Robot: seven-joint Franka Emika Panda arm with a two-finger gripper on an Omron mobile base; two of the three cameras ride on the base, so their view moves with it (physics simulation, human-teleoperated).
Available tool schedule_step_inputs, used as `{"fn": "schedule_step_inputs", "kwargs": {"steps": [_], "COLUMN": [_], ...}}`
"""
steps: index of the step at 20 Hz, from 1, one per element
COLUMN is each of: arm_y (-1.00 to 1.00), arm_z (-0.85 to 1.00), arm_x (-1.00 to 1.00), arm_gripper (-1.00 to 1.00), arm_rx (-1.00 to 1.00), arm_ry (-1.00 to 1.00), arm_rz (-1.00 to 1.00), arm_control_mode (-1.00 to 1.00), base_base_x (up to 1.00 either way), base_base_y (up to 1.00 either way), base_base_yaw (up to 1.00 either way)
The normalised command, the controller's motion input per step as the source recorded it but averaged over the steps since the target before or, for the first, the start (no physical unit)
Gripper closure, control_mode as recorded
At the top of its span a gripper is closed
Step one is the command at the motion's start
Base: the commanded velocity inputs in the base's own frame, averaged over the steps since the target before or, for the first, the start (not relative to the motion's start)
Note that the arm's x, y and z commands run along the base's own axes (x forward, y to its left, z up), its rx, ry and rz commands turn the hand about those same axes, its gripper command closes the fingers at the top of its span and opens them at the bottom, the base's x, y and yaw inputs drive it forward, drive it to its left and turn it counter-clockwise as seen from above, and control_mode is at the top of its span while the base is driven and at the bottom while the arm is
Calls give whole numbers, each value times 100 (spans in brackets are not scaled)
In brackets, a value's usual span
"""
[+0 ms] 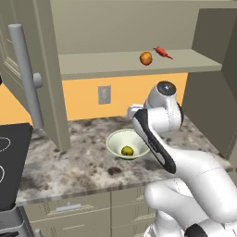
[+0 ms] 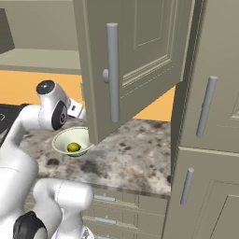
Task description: Open the cabinet. Pick the pear and peach from the cabinet and place them into the bowl. Then close the cabinet.
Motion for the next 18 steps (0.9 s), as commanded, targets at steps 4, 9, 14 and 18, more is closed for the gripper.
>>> {"fn": "schedule_step_inputs", "kwargs": {"steps": [4, 9, 14, 18], "arm_y": [-38, -28, -11, -5], "arm_z": [82, 84, 88, 87], "arm_x": [-39, -35, -29, -14], "arm_gripper": [-100, -100, -100, -100], "arm_rx": [-3, -1, -2, -4], "arm_ry": [-14, -12, -9, -7], "arm_rz": [-1, -2, -3, -4], "arm_control_mode": [-100, -100, -100, -100], "base_base_x": [0, 0, 0, 0], "base_base_y": [0, 0, 0, 0], "base_base_yaw": [0, 0, 0, 0]}}
